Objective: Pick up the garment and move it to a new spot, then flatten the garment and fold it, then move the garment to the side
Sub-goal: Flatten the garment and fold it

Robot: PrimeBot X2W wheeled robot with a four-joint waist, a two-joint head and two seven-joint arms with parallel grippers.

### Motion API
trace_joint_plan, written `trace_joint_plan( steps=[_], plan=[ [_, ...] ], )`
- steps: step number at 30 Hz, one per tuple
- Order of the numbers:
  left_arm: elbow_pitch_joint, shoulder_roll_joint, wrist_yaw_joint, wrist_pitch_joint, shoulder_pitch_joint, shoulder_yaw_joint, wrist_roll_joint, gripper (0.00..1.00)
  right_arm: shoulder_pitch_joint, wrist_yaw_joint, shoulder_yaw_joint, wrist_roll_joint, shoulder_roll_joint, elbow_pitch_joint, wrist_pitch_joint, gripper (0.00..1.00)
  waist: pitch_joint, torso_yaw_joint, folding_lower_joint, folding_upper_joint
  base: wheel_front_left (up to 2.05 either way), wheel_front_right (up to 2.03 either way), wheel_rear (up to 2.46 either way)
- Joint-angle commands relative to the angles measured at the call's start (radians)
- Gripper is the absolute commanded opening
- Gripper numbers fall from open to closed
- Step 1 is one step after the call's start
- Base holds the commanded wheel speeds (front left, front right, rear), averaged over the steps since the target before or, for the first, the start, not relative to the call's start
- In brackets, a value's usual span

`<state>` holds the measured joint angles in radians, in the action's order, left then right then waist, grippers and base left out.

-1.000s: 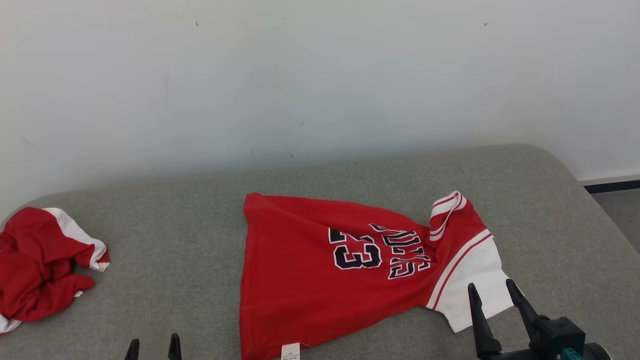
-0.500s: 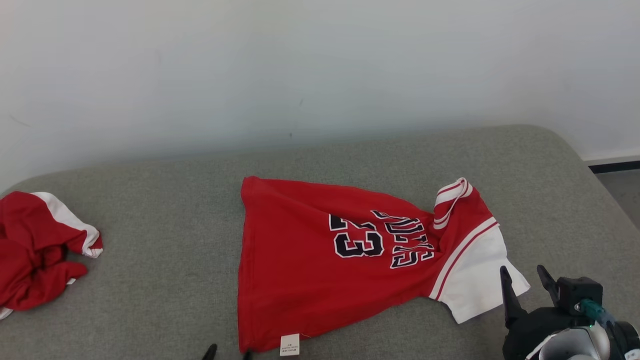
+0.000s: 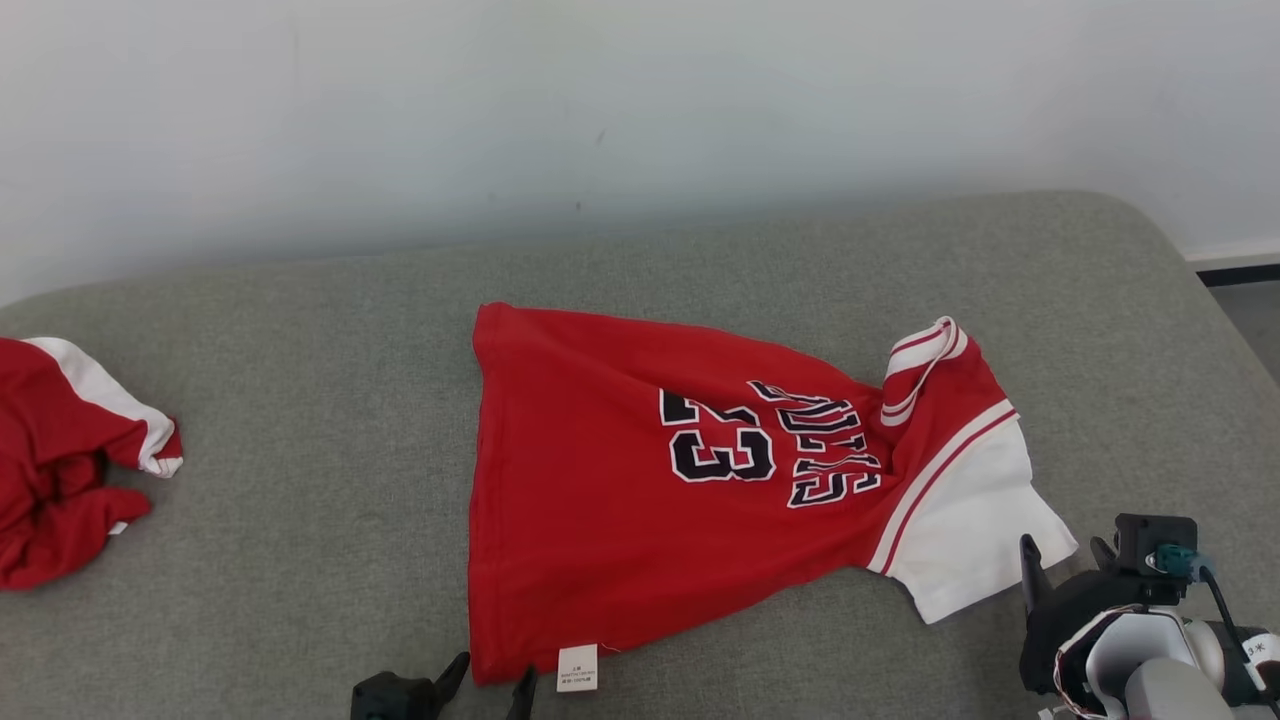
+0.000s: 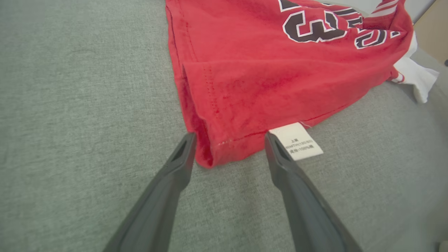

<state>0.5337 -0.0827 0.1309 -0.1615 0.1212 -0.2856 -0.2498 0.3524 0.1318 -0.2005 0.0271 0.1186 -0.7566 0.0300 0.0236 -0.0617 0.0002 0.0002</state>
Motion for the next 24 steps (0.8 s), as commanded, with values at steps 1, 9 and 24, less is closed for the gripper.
trace_joint_plan(
  steps=[1,9,24],
  plan=[
    [0.004,-0.013,-0.002,-0.002,0.013,-0.009,-0.013,1.0,0.028,-0.002,-0.018,0.011,0.004,-0.034,-0.007,1.0,0.015,0.0,-0.0002,-0.0002,0.0,0.0,0.0],
    [-0.015,-0.028,-0.002,0.007,0.033,-0.07,-0.037,1.0,0.122,-0.002,-0.121,0.054,0.018,-0.175,-0.049,1.0,0.042,0.013,-0.0002,-0.0002,0.0,0.0,0.0],
    [-0.103,-0.049,-0.002,0.055,0.079,-0.118,-0.078,1.0,0.252,-0.002,-0.227,0.147,0.049,-0.389,0.081,1.0,0.14,0.058,-0.0002,-0.0002,0.0,0.0,0.0]
  ],
)
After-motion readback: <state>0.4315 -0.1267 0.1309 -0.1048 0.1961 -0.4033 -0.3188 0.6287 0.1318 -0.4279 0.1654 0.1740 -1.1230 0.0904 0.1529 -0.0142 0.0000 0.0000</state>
